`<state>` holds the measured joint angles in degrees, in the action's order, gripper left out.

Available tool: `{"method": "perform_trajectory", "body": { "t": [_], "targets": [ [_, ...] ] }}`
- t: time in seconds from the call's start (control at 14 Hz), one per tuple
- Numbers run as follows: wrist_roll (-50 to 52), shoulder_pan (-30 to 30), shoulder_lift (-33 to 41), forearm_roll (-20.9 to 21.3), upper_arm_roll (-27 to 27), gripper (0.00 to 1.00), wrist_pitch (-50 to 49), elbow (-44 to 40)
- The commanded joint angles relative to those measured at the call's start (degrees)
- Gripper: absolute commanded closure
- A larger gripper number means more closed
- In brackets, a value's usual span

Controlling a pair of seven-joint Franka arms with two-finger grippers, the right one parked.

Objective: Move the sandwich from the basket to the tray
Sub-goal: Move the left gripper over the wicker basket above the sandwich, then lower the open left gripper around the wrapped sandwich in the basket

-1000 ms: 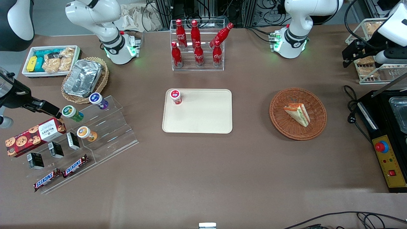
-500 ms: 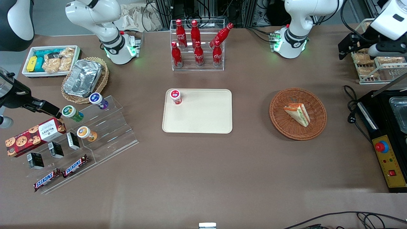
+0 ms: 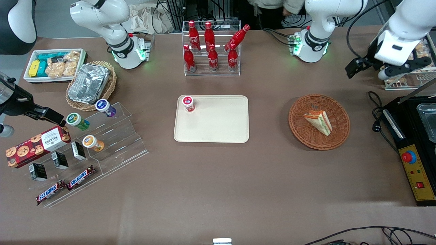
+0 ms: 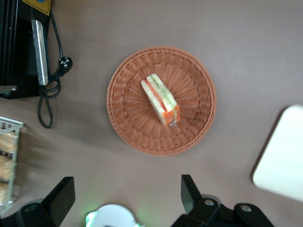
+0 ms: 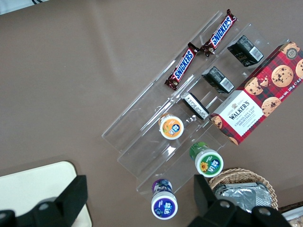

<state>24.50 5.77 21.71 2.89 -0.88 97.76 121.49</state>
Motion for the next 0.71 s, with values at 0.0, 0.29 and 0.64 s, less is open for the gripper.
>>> {"method": "perform_trajectory", "body": {
  "t": [0.0,0.29,0.64],
  "targets": [
    [4.3,-0.1,2.1,0.2,0.3,0.01,10.1,9.3],
    [8.6,-0.9,-1.7,-3.4,0.6,0.01,17.7,13.8],
    [17.5,-0.7,-7.2,-3.4,0.5,0.01,34.3,23.1]
  ]
}}
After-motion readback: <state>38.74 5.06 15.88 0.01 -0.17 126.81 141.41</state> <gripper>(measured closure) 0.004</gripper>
